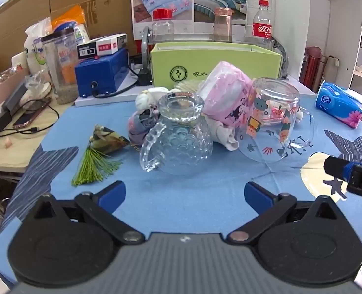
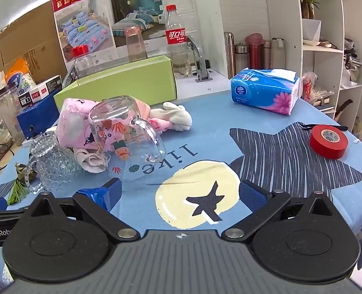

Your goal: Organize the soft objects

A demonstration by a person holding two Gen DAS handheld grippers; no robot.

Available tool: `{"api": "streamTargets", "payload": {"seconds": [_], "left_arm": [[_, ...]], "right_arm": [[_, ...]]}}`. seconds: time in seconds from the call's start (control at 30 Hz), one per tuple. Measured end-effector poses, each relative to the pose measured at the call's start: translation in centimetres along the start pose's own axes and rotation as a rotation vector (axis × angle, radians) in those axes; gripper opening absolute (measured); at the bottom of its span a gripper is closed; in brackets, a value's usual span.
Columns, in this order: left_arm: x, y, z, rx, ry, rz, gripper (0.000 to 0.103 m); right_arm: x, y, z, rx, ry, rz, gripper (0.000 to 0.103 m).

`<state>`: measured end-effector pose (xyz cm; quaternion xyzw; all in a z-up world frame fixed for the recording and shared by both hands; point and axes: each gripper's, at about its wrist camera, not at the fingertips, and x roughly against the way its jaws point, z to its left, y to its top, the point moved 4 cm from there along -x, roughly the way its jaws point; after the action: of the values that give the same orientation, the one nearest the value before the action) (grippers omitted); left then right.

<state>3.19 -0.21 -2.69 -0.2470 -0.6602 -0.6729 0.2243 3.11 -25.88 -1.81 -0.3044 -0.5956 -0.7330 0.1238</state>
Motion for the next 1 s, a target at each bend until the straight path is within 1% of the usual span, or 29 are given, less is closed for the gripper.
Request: {"api": "streamTargets", "payload": {"seconds": [0.1, 0.17, 0.2, 0.23, 0.37, 1.0], "left_arm": [[0.0, 0.1, 0.4, 0.0, 0.002, 0.0, 0.103], [-0.1, 0.1, 0.2, -0.007, 0.008, 0.007, 0.103], [-0.1, 0.1, 0.1, -0.006, 0.008, 0.009, 0.103], [-0.3, 0.1, 0.4, -0.001, 0.003, 0.014, 0.103], [-0.5, 0.0, 0.2, -0.002, 0.009, 0.012, 0.103], [-0.4, 0.0, 0.2, 0.007, 0.001, 0.016, 0.103]], "right_arm": [[0.8, -0.7, 1.8, -0.009, -0.001, -0.01, 0.09], [1.9, -1.9, 4.9, -0.01, -0.005, -0.006, 0.09], [2.6, -2.8, 7.1, -0.008, -0.01, 0.0, 0.09], [3.7, -3.4, 6.7, -0.025, 0.004, -0.031, 0.09], [3.2, -3.8, 7.1, -0.031, 0.001, -0.008, 0.09], [3.4, -4.1, 7.1, -0.028, -0.001, 0.008, 0.09]]}}
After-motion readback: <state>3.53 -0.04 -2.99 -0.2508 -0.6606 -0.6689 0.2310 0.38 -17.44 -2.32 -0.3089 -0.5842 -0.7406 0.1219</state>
